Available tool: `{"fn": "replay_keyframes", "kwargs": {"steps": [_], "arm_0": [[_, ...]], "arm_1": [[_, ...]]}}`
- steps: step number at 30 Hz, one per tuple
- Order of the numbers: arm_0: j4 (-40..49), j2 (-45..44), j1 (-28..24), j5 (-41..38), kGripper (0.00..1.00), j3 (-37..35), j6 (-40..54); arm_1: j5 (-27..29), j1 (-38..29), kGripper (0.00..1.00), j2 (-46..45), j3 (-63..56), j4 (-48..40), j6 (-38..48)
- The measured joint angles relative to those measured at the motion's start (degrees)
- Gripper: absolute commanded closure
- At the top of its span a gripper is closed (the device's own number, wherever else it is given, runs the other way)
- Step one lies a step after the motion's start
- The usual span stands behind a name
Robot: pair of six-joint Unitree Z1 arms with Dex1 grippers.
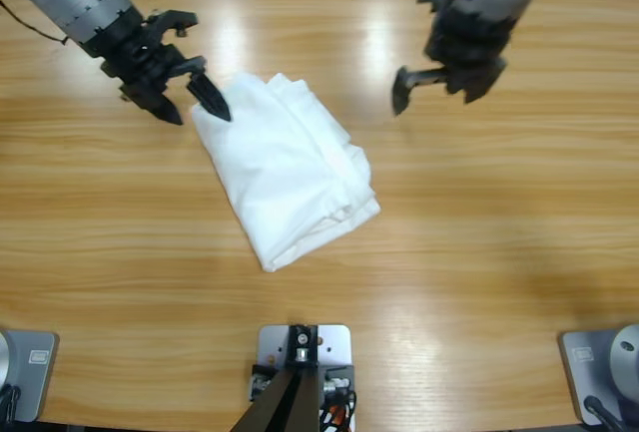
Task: Fold clothes
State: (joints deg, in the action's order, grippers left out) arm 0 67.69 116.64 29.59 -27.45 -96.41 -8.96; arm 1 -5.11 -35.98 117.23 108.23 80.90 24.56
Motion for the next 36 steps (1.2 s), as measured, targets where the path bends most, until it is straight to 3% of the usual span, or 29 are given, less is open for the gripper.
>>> {"fn": "replay_keyframes", "kwargs": {"steps": [6, 12, 16, 25, 36], "arm_0": [[-5.3, -0.4, 8.1, -4.9, 0.009, 0.0, 0.2], [-5.4, 0.6, 13.0, 12.9, 0.009, -0.1, 0.8], [-5.0, 1.5, 15.2, 19.7, 0.009, -0.5, 0.8], [-4.8, 3.1, 22.1, 23.9, 0.013, -7.7, 1.6], [0.5, 11.2, 22.5, 30.8, 0.013, -8.3, -1.5]], "arm_1": [[0.0, 0.3, 0.0, -4.2, -3.9, -0.3, 0.0], [-0.4, 0.3, 0.0, -8.3, -5.1, -0.4, -0.1], [-0.8, 0.3, 0.0, -8.8, -5.4, -0.4, -0.1], [-1.4, 0.3, 0.0, -8.9, -6.7, -0.4, -0.1], [-1.6, 0.3, 0.0, -11.5, -9.4, -0.9, -0.5]]}}
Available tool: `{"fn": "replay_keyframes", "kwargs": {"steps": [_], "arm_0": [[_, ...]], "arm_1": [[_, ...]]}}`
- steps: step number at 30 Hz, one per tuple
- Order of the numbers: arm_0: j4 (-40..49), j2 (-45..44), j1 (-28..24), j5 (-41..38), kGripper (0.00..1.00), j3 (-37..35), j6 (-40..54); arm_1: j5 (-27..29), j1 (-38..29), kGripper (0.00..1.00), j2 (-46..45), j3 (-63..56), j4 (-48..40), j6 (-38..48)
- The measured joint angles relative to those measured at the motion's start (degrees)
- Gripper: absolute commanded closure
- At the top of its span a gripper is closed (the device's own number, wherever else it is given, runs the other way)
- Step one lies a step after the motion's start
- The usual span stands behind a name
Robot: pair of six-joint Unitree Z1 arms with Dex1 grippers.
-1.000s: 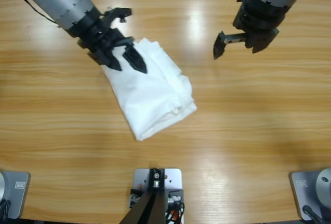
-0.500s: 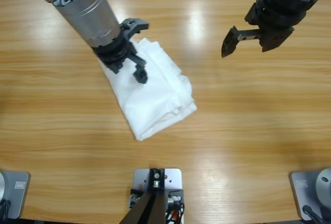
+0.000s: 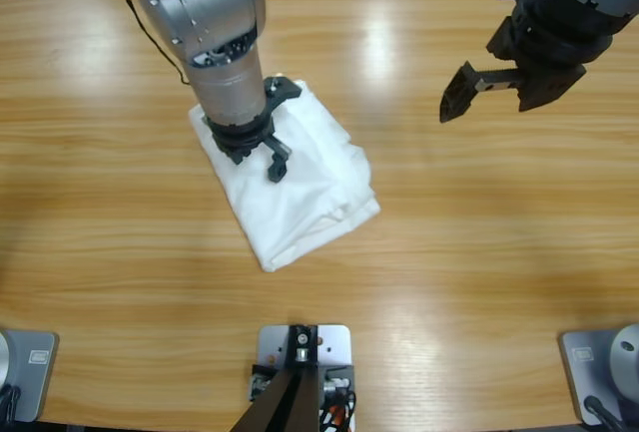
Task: Fold clothes
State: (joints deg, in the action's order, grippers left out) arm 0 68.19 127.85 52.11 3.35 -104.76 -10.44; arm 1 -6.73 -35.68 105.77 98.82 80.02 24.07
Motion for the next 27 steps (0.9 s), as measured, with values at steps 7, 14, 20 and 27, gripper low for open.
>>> {"fn": "replay_keyframes", "kwargs": {"steps": [7, 14, 20, 27], "arm_0": [[1.2, 2.0, 0.1, -0.6, 0.013, -3.6, -0.1], [4.0, 5.2, 0.3, -2.4, 0.018, -5.4, -0.1], [5.2, 5.9, -0.2, -2.4, 0.023, -3.0, -2.0], [5.1, 4.4, -2.9, -2.3, 0.023, 1.4, -4.6]], "arm_1": [[-0.3, 0.0, 0.0, -0.4, -0.1, -0.2, 0.0], [-1.0, 0.0, 0.0, -1.8, -0.1, -0.2, 0.0], [-1.3, 0.0, 0.0, -2.5, 0.5, -0.2, 0.0], [-1.4, 0.0, 0.0, -2.7, 0.8, -0.2, 0.0]]}}
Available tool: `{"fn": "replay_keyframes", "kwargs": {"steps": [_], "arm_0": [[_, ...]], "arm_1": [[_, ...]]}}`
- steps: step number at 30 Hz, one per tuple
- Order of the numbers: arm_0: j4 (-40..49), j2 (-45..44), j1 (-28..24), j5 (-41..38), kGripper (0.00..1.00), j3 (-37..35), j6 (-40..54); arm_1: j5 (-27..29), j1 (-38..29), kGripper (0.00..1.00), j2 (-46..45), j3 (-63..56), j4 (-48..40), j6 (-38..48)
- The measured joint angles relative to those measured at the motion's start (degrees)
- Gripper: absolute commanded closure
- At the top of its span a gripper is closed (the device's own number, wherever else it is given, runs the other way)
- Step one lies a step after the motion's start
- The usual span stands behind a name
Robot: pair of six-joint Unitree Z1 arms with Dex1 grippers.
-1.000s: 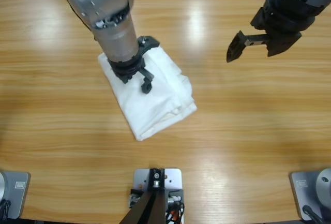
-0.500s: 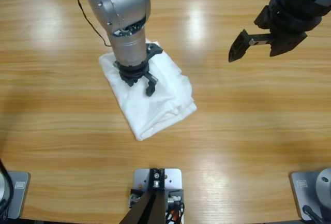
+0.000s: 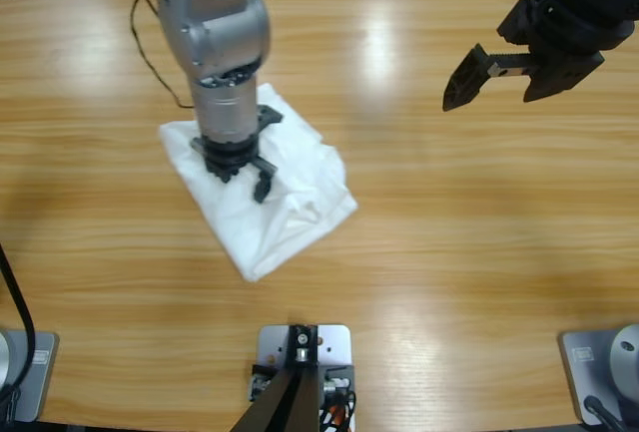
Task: Fold clothes
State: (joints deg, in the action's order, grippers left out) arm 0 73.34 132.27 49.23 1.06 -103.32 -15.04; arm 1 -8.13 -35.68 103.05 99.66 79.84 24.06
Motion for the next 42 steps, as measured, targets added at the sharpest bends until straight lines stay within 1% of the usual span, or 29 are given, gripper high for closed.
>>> {"fn": "replay_keyframes", "kwargs": {"steps": [2, 9, 13, 16, 19, 23, 26, 35, 37, 38, 42], "arm_0": [[-0.6, -1.2, -2.5, 0.1, 0.023, 2.9, -0.3], [-2.6, -4.7, -15.4, 0.8, 0.023, 11.2, -0.9], [-4.2, -6.2, -21.1, 0.8, 0.023, 14.2, -1.9], [-6.6, -8.6, -23.9, 1.5, 0.023, 17.1, -2.3], [-9.2, -12.3, -24.1, 3.6, 0.023, 19.2, -2.3], [-10.8, -18.1, -23.0, 6.4, 0.023, 19.2, -2.3], [-11.1, -20.6, -22.5, 7.2, 0.023, 19.2, -2.3], [-13.0, -20.7, -22.3, 7.3, 0.023, 19.2, -2.3], [-13.5, -20.6, -22.3, 7.3, 0.03, 19.1, -2.3], [-13.6, -20.6, -22.2, 7.3, 0.049, 19.1, -2.3], [-14.6, -20.6, -21.7, 7.2, 0.05, 19.0, -2.3]], "arm_1": [[0.0, 0.0, 0.0, 0.0, 0.2, 0.0, 0.0], [-0.4, 0.0, 0.0, 0.0, 1.1, 0.0, 0.0], [-0.5, 0.0, 0.0, -0.1, 1.1, 0.0, 0.0], [-0.5, 0.0, 0.0, -0.2, 1.1, 0.0, 0.0], [-0.5, 0.0, 0.0, -0.3, 1.1, 0.0, 0.0], [-0.8, 0.0, 0.0, -0.3, 1.1, 0.0, 0.0], [-0.9, 0.0, 0.0, -0.3, 1.1, 0.0, 0.0], [-0.9, 0.0, 0.0, -0.5, 1.1, 0.0, 0.0], [-0.9, 0.0, 0.0, -0.8, 1.1, 0.0, -0.2], [-0.9, 0.0, 0.0, -1.2, 1.0, 0.0, -0.3], [-0.9, 0.0, 0.0, -2.0, 1.0, 0.0, -0.6]]}}
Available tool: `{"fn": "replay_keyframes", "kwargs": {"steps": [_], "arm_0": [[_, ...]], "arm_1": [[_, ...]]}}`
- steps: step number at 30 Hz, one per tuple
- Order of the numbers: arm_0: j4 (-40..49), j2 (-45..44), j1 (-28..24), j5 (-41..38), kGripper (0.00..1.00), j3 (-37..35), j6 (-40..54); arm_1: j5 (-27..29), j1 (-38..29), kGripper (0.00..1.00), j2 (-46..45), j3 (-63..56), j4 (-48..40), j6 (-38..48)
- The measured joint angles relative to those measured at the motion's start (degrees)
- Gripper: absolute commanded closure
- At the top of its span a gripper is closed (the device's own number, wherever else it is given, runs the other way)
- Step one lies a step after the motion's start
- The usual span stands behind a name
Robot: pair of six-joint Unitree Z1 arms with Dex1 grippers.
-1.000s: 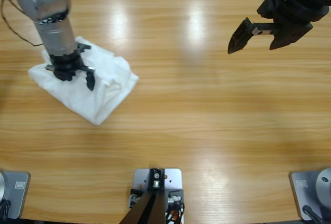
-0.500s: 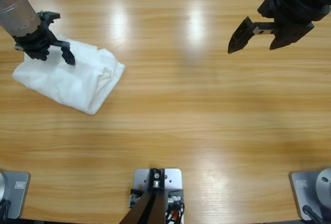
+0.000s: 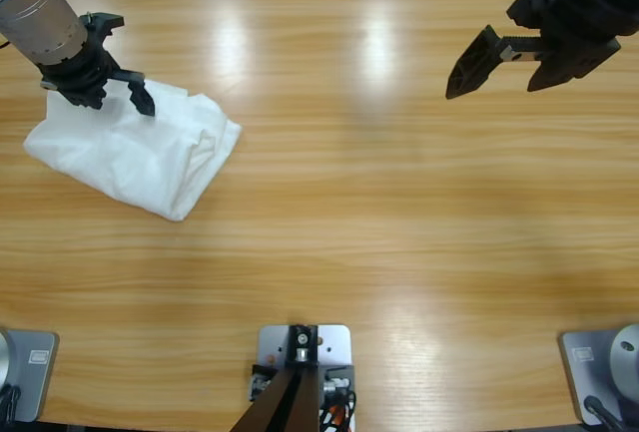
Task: Fold clothes
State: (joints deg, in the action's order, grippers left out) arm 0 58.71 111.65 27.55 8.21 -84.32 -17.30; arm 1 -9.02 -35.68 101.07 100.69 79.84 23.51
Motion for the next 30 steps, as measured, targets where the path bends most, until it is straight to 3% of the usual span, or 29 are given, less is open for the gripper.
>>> {"fn": "replay_keyframes", "kwargs": {"steps": [7, 17, 23, 30], "arm_0": [[-0.5, 0.3, 4.1, -1.6, 0.05, 0.8, 0.2], [-0.6, 5.1, 4.4, -1.7, 0.05, 1.7, -0.8], [-1.1, 8.2, 1.5, -1.7, 0.05, 1.1, -0.9], [-1.1, 8.6, -6.0, 0.5, 0.05, -1.8, -0.9]], "arm_1": [[0.0, 0.0, 0.0, -0.2, -0.3, -0.1, 0.0], [0.0, 0.0, 0.0, -0.8, -3.6, -1.3, 0.0], [0.0, 0.0, 0.0, -1.8, -4.7, -1.3, 0.0], [0.0, 0.0, 0.0, -3.6, -4.8, -1.3, 0.0]]}}
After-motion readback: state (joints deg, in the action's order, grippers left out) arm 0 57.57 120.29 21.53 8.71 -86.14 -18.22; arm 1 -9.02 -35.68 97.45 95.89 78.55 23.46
